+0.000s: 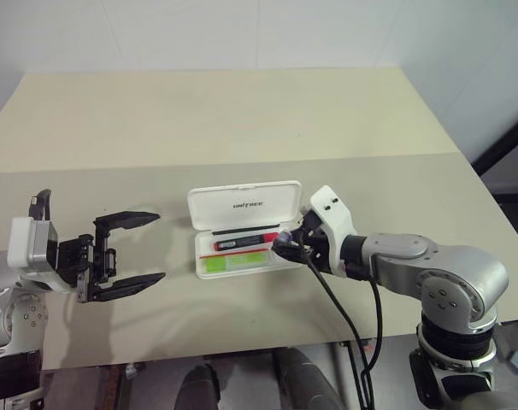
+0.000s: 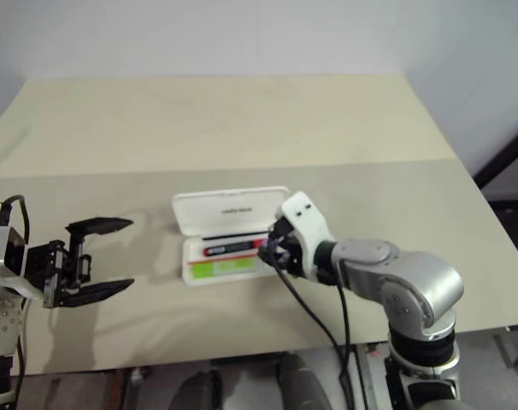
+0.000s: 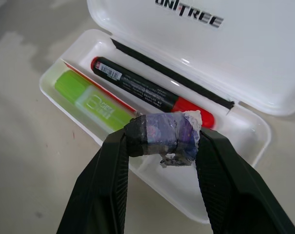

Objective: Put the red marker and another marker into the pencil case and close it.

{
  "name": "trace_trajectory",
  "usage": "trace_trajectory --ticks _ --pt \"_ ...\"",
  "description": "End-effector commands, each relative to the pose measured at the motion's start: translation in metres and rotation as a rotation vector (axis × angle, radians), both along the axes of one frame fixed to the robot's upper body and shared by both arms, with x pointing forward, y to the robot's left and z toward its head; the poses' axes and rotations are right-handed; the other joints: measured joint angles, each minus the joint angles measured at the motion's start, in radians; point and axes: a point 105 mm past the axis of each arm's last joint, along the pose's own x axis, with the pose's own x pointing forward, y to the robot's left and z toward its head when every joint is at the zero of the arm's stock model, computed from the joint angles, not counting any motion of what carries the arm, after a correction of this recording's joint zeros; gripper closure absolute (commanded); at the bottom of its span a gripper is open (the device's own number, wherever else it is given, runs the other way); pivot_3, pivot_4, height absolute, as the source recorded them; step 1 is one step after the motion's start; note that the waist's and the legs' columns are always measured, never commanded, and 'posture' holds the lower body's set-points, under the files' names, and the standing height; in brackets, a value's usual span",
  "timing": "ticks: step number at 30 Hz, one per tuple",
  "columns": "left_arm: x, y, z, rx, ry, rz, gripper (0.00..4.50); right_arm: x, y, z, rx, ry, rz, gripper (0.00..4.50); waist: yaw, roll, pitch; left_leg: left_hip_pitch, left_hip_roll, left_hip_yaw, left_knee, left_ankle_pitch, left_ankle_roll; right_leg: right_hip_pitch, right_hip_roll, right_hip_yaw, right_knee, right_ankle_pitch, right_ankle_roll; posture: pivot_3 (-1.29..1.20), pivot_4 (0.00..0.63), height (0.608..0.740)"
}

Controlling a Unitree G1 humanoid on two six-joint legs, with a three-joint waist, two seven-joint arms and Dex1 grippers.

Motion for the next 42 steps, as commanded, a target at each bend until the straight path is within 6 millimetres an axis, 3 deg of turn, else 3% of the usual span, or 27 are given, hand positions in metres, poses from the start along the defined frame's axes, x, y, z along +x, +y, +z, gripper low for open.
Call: trace_trajectory --ticks 1,11,15,29,42 --pt "-0.006 0.002 0.007 0.011 -0.042 0.01 0.0 0.001 -0.001 0.002 -0.035 -0.03 -0.028 2.86 0.0 0.0 0.0 0.0 0.0 0.0 0.0 0.0 0.0 0.0 0.0 0.0 0.0 0.0 0.0 0.0 0.15 0.74" --pt "-0.003 0.001 0.006 0.02 -0.043 0.02 0.0 0.012 -0.024 -0.018 -0.294 0.049 -0.047 2.86 -0.005 0.0 0.0 0.001 0.0 0.001 0.001 0.0 0.0 0.0 0.0 0.001 0.001 0.0 0.0 0.0 0.15 0.74" --pt "-0.002 0.0 0.007 0.021 -0.048 0.02 0.0 0.014 -0.026 -0.014 -0.3 0.081 -0.042 2.86 -0.006 0.0 0.0 0.001 0.0 0.001 0.0 0.0 0.001 0.0 0.001 0.001 0.001 0.0 0.0 0.0 0.15 0.74" --pt "-0.001 -0.002 0.007 0.016 -0.059 0.029 0.0 -0.008 0.007 0.014 -0.19 0.065 0.19 2.86 -0.004 0.0 0.0 0.0 0.001 0.001 0.0 0.0 0.001 0.0 0.001 0.0 0.001 0.0 0.0 0.0 0.15 0.74" --pt "0.0 -0.003 0.007 0.019 -0.062 0.043 0.0 0.0 -0.016 -0.002 -0.241 0.184 0.09 2.86 -0.004 0.0 0.0 0.0 0.001 0.001 0.001 0.0 0.001 0.0 0.001 0.001 0.001 0.0 0.0 0.0 0.15 0.74"
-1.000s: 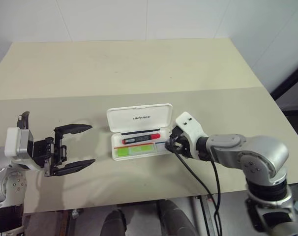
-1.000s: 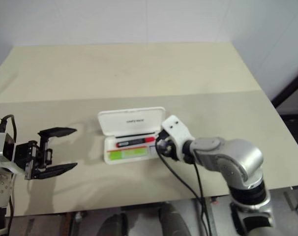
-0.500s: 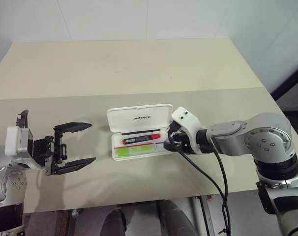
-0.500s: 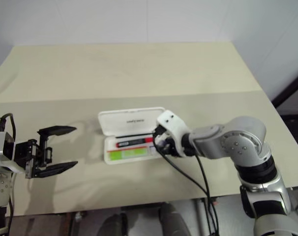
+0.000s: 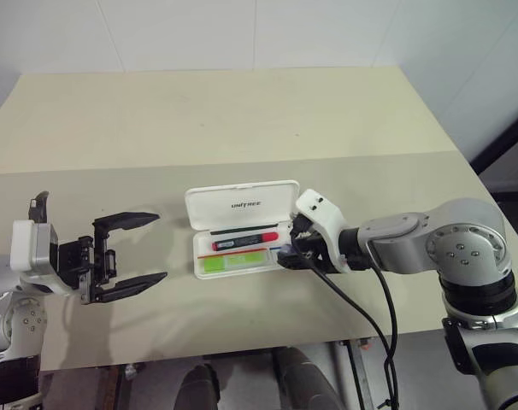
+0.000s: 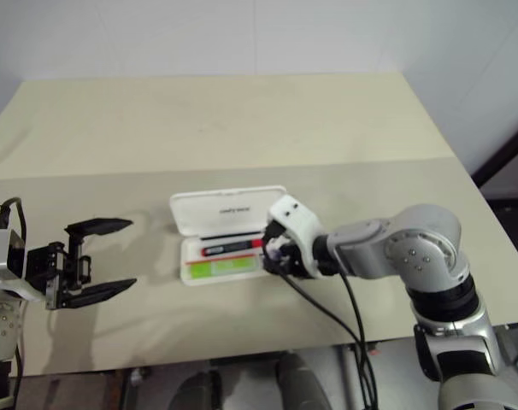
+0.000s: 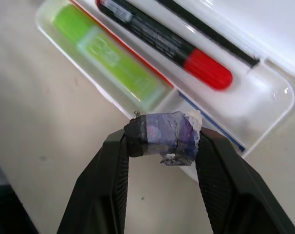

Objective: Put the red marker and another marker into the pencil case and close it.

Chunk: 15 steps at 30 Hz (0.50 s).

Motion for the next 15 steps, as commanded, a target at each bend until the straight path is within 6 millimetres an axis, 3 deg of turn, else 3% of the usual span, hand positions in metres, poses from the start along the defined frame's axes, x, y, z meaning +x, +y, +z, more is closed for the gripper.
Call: trace_trajectory --ticks 1,15 --pt "0.001 -0.002 0.007 0.012 -0.043 -0.002 0.0 0.0 -0.006 0.003 -0.032 0.013 -0.012 2.86 0.0 0.0 0.0 0.0 0.0 0.0 0.0 0.0 0.0 0.0 0.0 0.0 0.0 0.0 0.0 0.0 0.15 0.74" --pt "0.007 -0.003 0.01 0.026 -0.038 -0.013 0.0 0.01 0.0 0.006 -0.089 0.109 -0.151 2.86 -0.003 0.0 0.0 0.0 0.001 0.001 0.0 0.0 0.0 -0.001 0.0 0.001 0.0 0.0 0.0 0.0 0.15 0.74"
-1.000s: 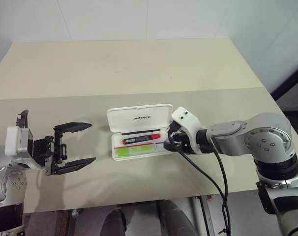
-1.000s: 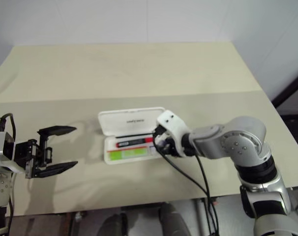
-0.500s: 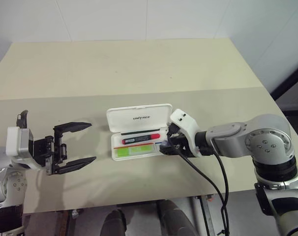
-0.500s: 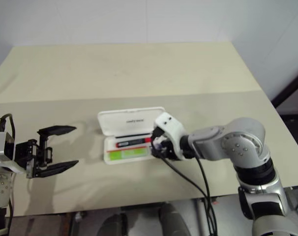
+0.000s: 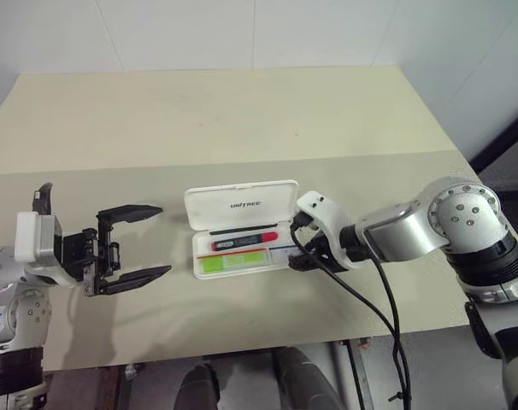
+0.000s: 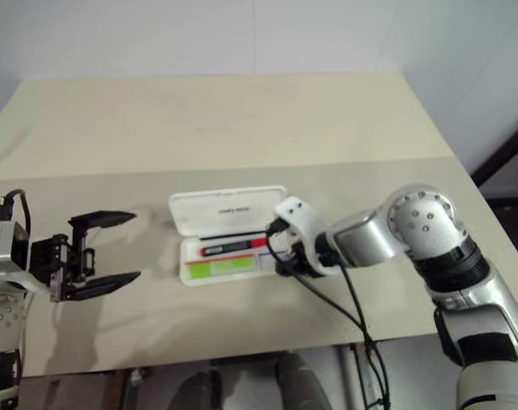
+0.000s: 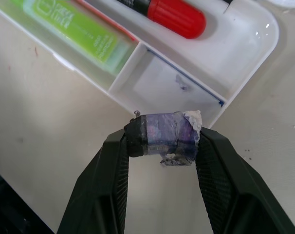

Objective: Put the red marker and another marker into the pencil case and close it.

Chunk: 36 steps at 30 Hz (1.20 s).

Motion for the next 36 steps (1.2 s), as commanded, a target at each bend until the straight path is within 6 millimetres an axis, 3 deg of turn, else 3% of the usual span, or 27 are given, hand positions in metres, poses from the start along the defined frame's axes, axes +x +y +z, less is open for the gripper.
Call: trace_trajectory --ticks 1,13,25,36 --pt "0.0 0.002 0.004 0.025 -0.014 0.006 0.0 0.005 0.002 0.012 -0.01 -0.049 -0.045 2.86 0.0 0.0 0.0 0.0 0.0 0.0 0.0 0.0 0.0 0.0 0.0 0.0 0.0 0.0 0.0 0.0 0.15 0.74" --pt "0.0 0.001 0.003 0.028 -0.018 0.015 0.0 0.004 0.024 0.037 0.026 -0.085 0.037 2.86 0.002 0.0 0.0 -0.001 0.002 0.0 -0.001 0.0 0.0 -0.002 -0.001 0.0 0.001 -0.001 -0.001 0.0 0.15 0.74" --pt "0.0 0.002 0.002 0.03 -0.018 0.027 0.0 0.002 0.034 0.02 0.033 0.016 0.058 2.86 0.001 0.0 0.0 -0.001 0.002 0.0 0.0 0.0 0.0 -0.003 -0.001 0.0 0.003 -0.001 -0.002 0.0 0.15 0.74" --pt "-0.002 0.003 0.002 0.029 -0.018 0.038 0.0 0.002 0.028 0.004 -0.002 0.054 0.029 2.86 0.001 0.0 0.0 -0.003 0.003 0.001 0.0 0.0 0.0 -0.008 -0.001 0.0 0.008 -0.002 -0.003 0.0 0.15 0.74"
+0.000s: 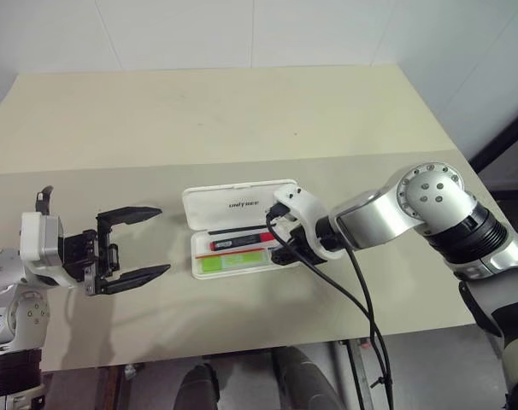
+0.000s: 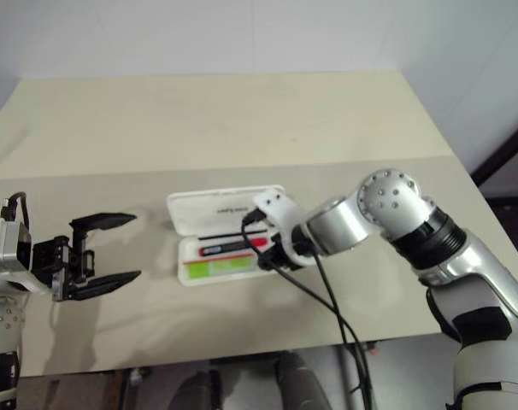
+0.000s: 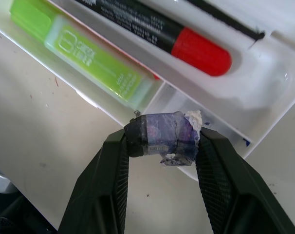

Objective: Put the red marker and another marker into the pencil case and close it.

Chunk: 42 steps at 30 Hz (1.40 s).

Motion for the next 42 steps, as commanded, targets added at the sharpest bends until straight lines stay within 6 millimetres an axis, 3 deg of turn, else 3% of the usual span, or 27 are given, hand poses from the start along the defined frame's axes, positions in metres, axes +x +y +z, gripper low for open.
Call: trace_trajectory --ticks 1,5,13,20,25,30,37,42 --pt "-0.004 -0.001 0.008 0.019 -0.048 0.003 0.0 -0.003 -0.001 0.0 -0.007 0.002 0.008 2.86 -0.001 0.0 0.0 0.0 0.0 0.0 0.0 0.0 0.0 0.0 0.0 0.0 0.0 0.0 0.0 0.0 0.15 0.74" --pt "-0.005 -0.001 0.009 0.013 -0.05 -0.002 0.0 -0.001 -0.002 0.0 -0.012 -0.006 -0.004 2.86 -0.001 0.0 0.0 0.0 0.0 0.0 0.0 0.0 0.0 -0.001 0.0 0.0 0.0 0.0 0.0 0.0 0.15 0.74" --pt "-0.005 0.0 0.01 0.008 -0.056 -0.005 0.0 0.0 -0.003 0.002 -0.027 -0.018 -0.003 0.07 -0.001 0.0 0.0 -0.001 0.0 0.001 0.0 0.0 0.0 -0.001 0.001 0.0 0.0 0.0 0.0 0.0 0.15 0.74" --pt "-0.004 0.0 0.01 0.007 -0.057 -0.004 0.0 -0.001 -0.004 0.006 -0.014 -0.031 0.0 0.02 0.0 0.0 0.0 -0.001 0.0 0.001 0.0 0.0 0.0 -0.002 0.001 0.0 0.001 0.0 0.0 0.0 0.15 0.74" --pt "-0.004 -0.001 0.01 0.003 -0.058 -0.009 0.0 -0.004 -0.006 0.021 0.025 -0.076 0.021 0.02 0.001 0.0 0.0 -0.002 0.0 0.001 0.0 0.0 0.0 -0.002 0.001 0.0 0.001 0.0 0.0 0.0 0.15 0.74" --pt "-0.001 0.0 0.01 0.0 -0.068 0.001 0.0 -0.021 -0.013 0.044 0.084 -0.138 0.12 0.02 0.003 0.0 0.0 -0.005 0.0 0.0 0.001 0.0 0.0 -0.006 0.0 0.0 0.001 0.0 0.0 0.0 0.15 0.74" --pt "0.007 0.0 0.013 -0.02 -0.094 0.015 0.0 -0.038 -0.026 0.059 0.177 -0.252 0.217 0.02 0.007 0.0 0.0 -0.007 0.0 -0.001 0.002 0.0 0.001 -0.006 0.001 -0.002 0.001 0.0 0.0 0.0 0.15 0.74" --pt "0.033 0.002 0.013 0.007 -0.147 0.128 0.0 -0.018 -0.029 0.099 0.386 -0.707 0.198 0.02 0.018 0.0 0.0 -0.008 -0.003 -0.001 0.003 0.002 0.004 -0.006 0.002 -0.002 0.002 0.001 0.002 0.0 0.15 0.74"
